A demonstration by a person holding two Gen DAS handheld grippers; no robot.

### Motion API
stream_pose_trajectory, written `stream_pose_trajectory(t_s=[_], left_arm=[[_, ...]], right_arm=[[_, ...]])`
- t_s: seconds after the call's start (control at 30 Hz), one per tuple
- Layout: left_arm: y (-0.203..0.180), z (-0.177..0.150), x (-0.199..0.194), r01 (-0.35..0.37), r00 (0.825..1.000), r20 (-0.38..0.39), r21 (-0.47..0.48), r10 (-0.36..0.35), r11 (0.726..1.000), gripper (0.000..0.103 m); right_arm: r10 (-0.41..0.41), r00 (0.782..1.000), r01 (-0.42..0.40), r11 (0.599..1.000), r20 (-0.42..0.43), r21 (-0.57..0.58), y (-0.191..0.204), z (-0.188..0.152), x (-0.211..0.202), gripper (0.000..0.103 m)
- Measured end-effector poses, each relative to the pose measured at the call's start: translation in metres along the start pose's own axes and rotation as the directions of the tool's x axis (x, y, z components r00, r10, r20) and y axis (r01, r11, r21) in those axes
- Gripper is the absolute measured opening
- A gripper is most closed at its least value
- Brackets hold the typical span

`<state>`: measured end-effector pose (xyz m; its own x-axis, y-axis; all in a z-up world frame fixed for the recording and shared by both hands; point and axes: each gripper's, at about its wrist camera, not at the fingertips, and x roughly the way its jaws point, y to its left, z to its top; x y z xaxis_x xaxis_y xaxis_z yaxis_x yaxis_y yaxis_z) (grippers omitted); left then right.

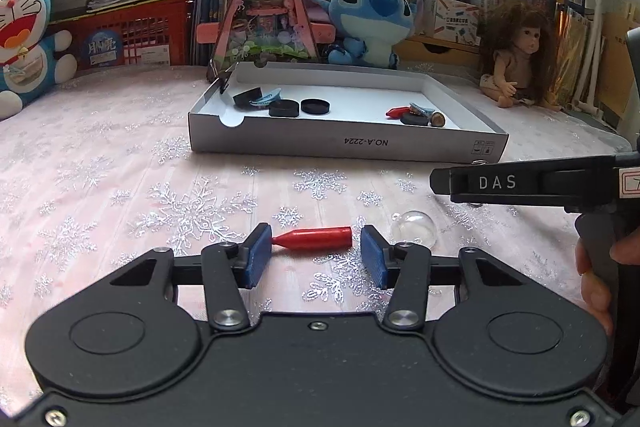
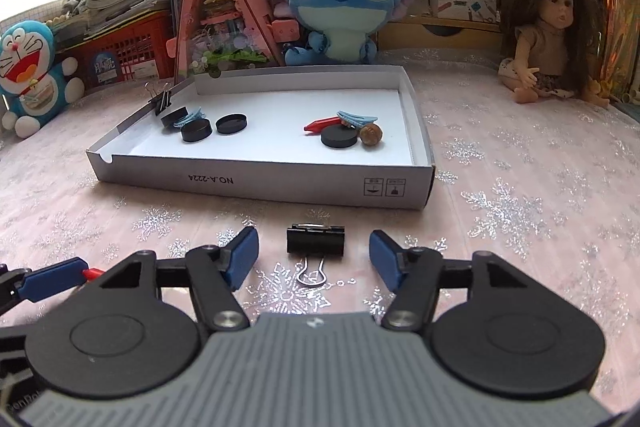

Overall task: Organize rigid objects
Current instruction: 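Grasp the black binder clip with the right gripper while the left holds the red marker, then carry the red marker and black binder clip over the tray with both grippers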

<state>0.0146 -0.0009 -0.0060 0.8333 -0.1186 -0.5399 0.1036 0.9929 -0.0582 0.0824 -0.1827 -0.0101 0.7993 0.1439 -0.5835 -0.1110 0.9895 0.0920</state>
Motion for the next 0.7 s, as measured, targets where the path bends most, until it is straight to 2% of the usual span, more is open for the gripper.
stream_pose_trajectory(t_s=[0.03, 0.17, 0.4, 0.7], left_arm=[[-0.002, 0.000, 0.001, -0.009, 1.000, 0.002, 0.006, 0.009, 1.000, 0.042], [-0.003, 0.000, 0.002, -0.012, 1.000, 0.001, 0.005, 0.012, 1.000, 0.042], [0.002, 0.005, 0.003, -0.022, 1.000, -0.004, -0.006, 0.022, 1.000, 0.042], [0.004, 0.013, 0.005, -0.029, 1.000, 0.008, -0.007, 0.029, 1.000, 0.042]], right_arm=[[-0.001, 1.000, 0.001, 1.000, -0.003, 0.003, 0.001, -0.001, 0.001, 0.060], [-0.022, 1.000, 0.022, 1.000, 0.012, -0.015, 0.006, -0.003, 0.000, 0.037], [0.012, 1.000, -0.013, 1.000, 0.021, 0.019, -0.005, -0.004, -0.004, 0.036], [0.001, 0.999, -0.001, 1.000, 0.048, -0.003, -0.010, -0.007, -0.013, 0.036]])
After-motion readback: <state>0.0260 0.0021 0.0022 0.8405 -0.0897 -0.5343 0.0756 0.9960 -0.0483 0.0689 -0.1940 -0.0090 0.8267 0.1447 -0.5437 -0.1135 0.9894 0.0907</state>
